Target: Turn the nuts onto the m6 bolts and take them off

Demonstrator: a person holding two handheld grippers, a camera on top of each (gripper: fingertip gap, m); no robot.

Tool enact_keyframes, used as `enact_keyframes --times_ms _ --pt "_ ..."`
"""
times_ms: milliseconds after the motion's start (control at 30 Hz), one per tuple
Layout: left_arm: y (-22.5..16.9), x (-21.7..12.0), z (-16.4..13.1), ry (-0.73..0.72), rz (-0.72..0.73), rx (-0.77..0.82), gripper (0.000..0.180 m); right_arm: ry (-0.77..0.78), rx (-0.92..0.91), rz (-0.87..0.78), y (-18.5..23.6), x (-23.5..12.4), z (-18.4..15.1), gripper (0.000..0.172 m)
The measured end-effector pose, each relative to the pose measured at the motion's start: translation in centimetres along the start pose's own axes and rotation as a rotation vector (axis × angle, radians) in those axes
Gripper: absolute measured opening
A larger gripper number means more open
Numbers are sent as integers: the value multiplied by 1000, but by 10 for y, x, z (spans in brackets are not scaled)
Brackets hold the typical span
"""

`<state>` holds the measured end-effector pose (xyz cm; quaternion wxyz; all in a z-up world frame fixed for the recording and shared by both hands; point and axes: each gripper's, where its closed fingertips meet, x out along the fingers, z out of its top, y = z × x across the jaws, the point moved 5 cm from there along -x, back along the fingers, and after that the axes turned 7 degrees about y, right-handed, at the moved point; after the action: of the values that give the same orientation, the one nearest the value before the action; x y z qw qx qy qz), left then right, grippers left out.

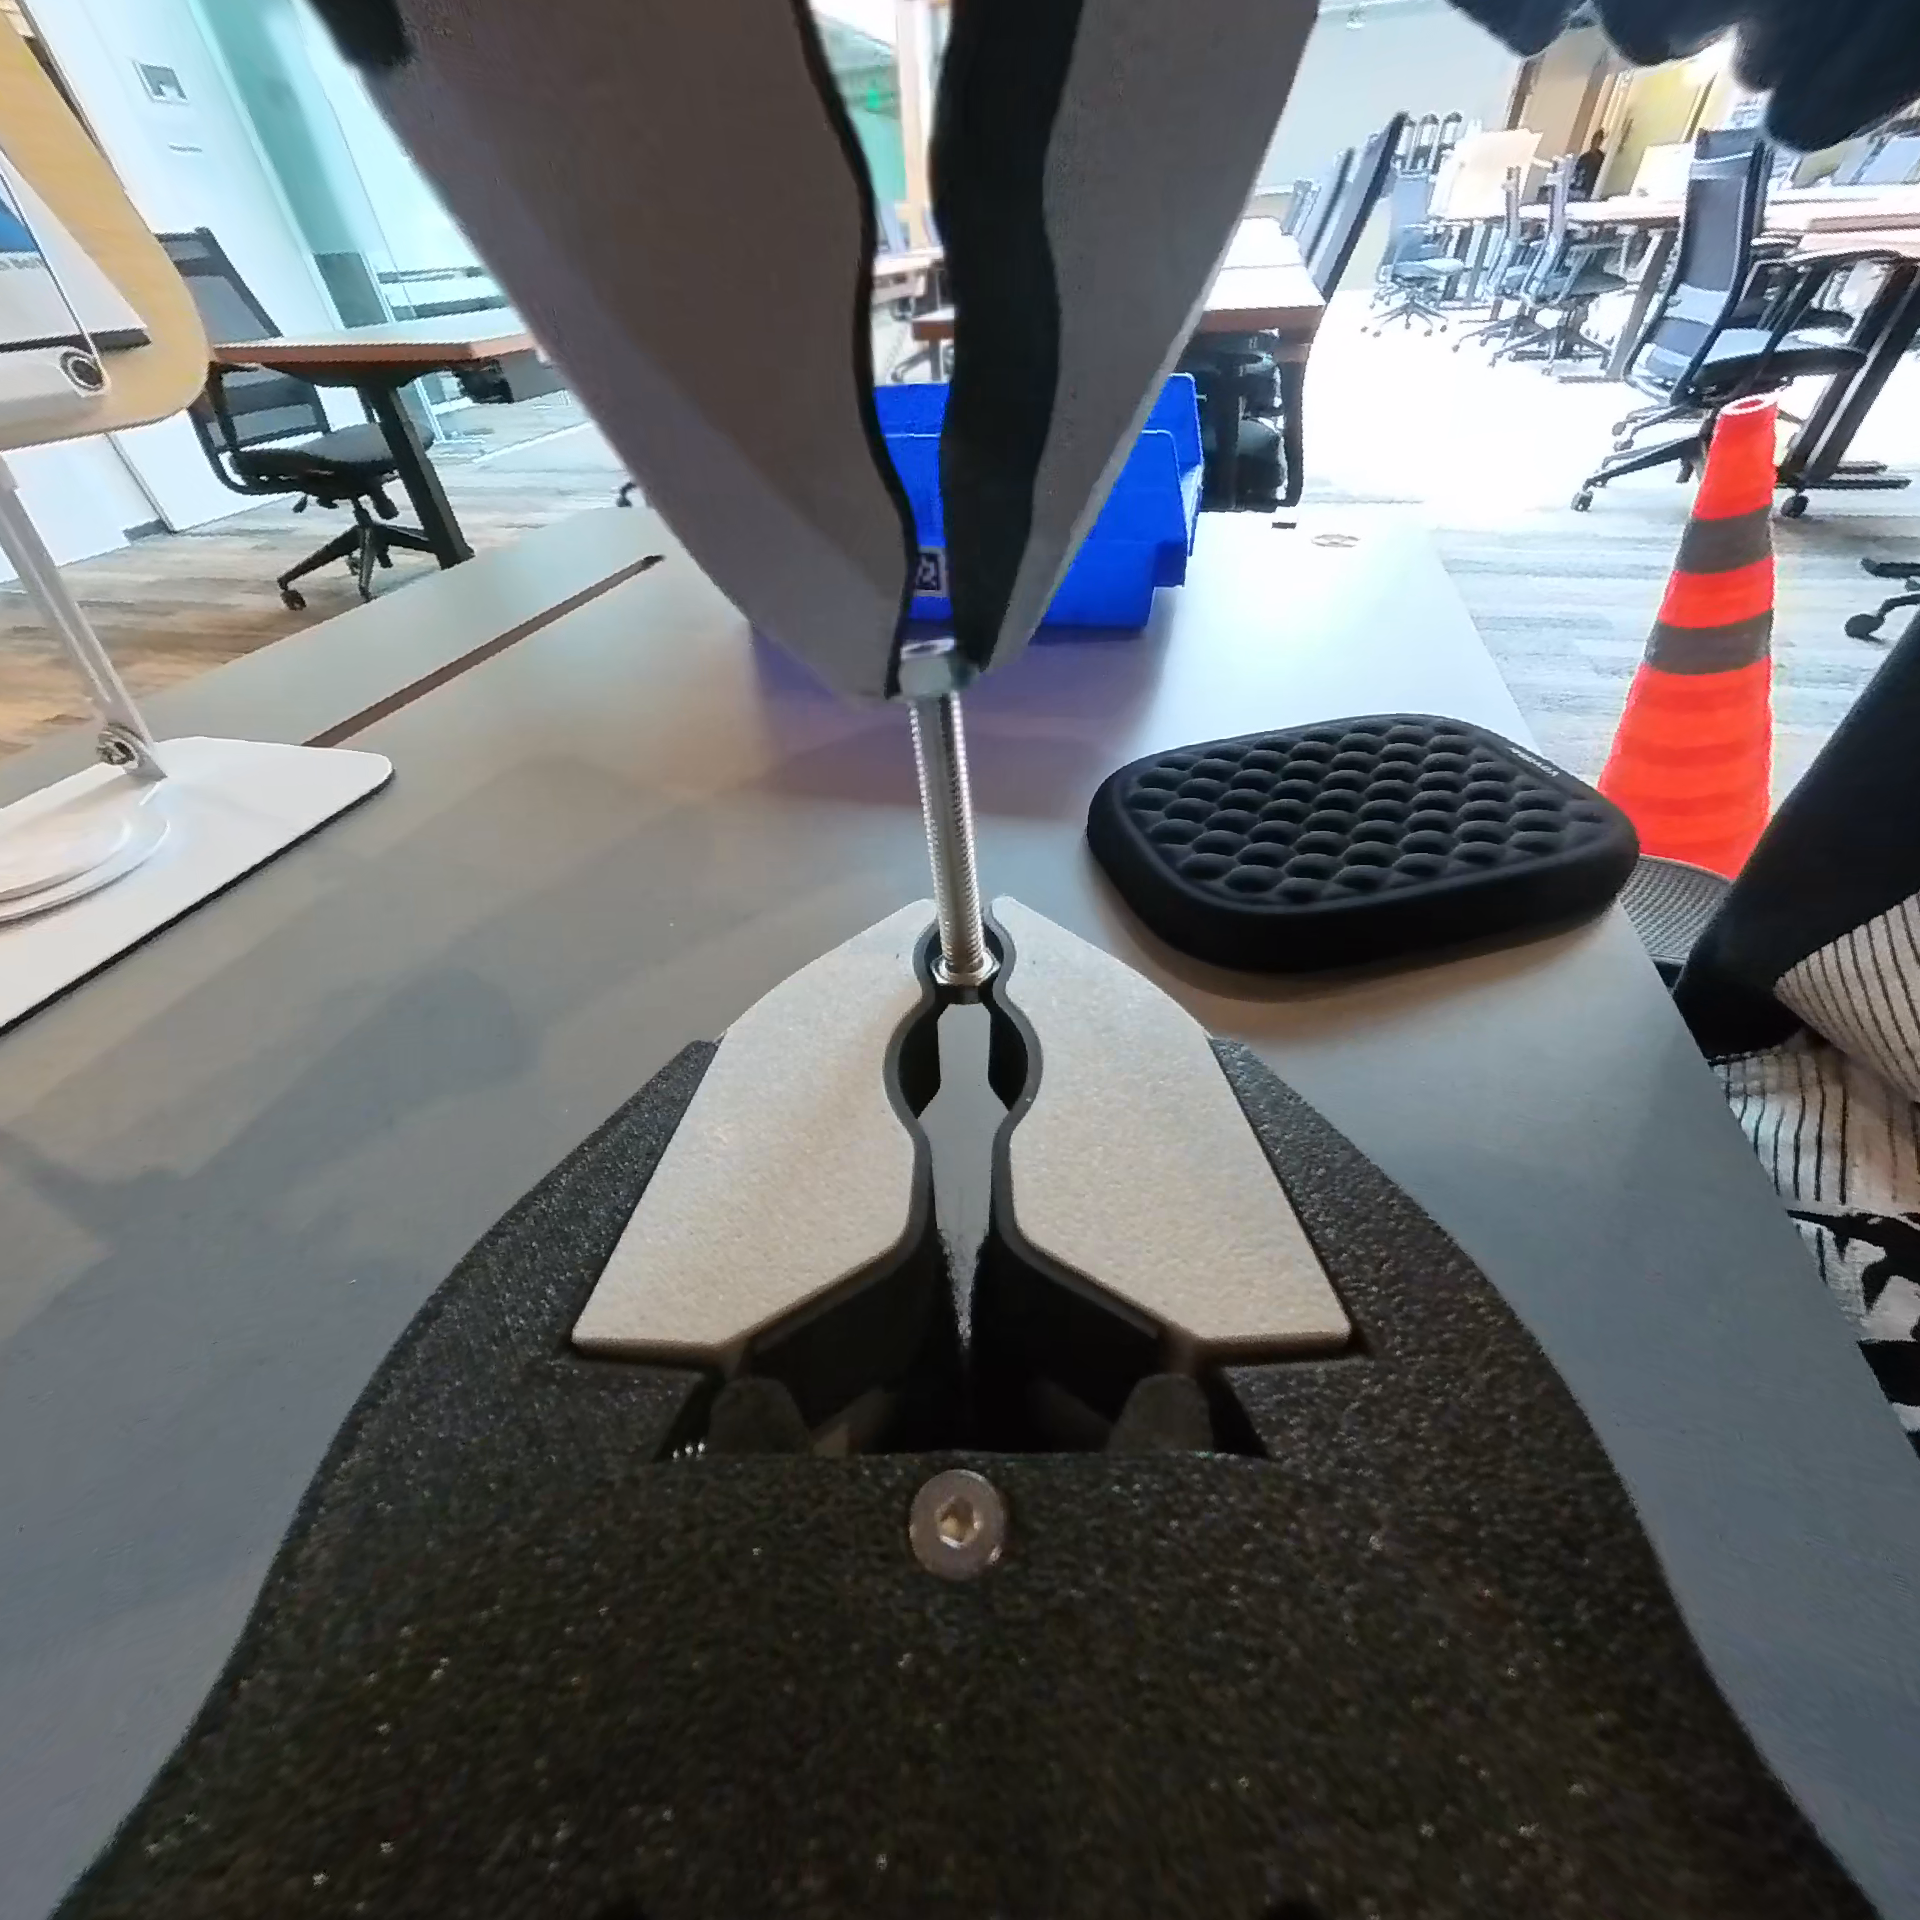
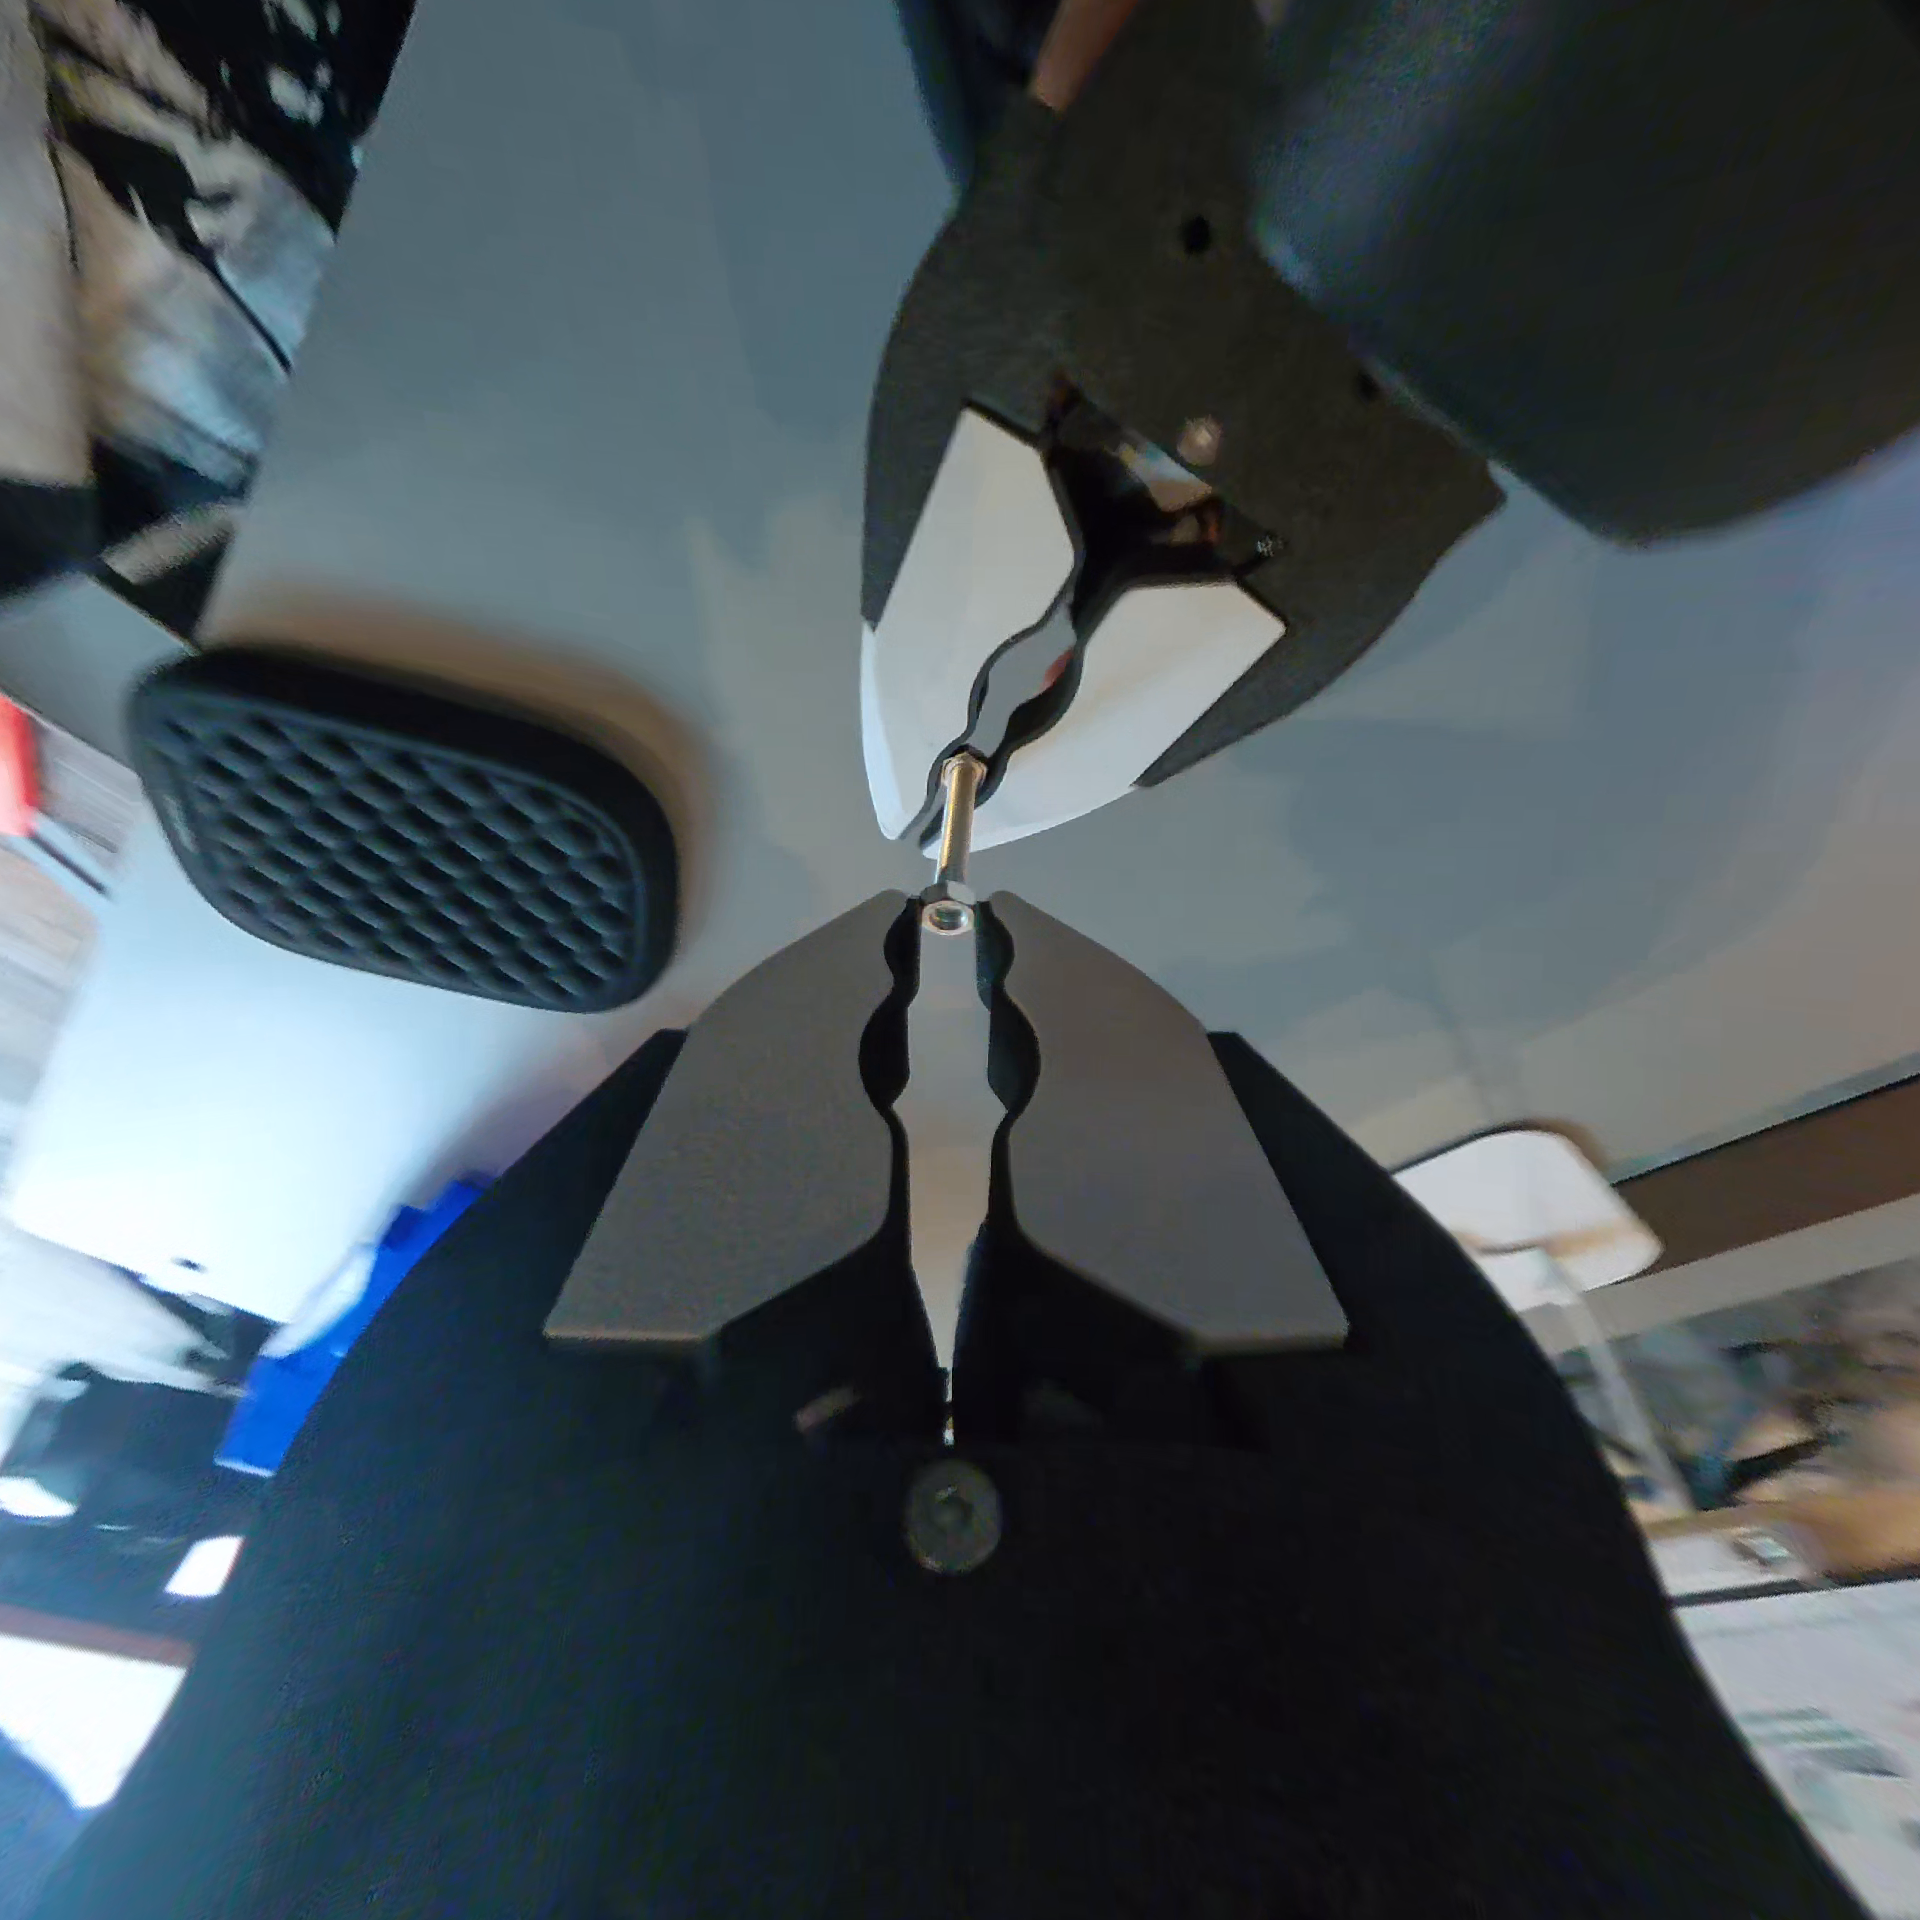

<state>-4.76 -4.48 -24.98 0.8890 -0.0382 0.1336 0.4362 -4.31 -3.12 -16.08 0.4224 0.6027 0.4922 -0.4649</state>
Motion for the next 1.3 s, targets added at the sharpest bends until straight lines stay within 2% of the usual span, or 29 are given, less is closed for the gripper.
enact_keyframes --times_ms 300,400,567,867,1067,1300 --pt "3 -1 0 -9 24 -17 3 -52 310 66 -6 0 -4 9" --pt "3 0 0 3 25 -11 3 -53 352 83 -7 1 -4 10" --pt "2 1 0 7 24 -8 3 -41 318 61 -5 2 -4 10" --pt "2 4 -2 40 4 -22 3 100 -8 -133 2 7 -1 10" --pt "2 8 -5 87 21 -7 3 163 114 -18 1 14 -2 10" --pt "2 6 -3 63 34 -4 3 113 315 112 -2 13 -7 10"
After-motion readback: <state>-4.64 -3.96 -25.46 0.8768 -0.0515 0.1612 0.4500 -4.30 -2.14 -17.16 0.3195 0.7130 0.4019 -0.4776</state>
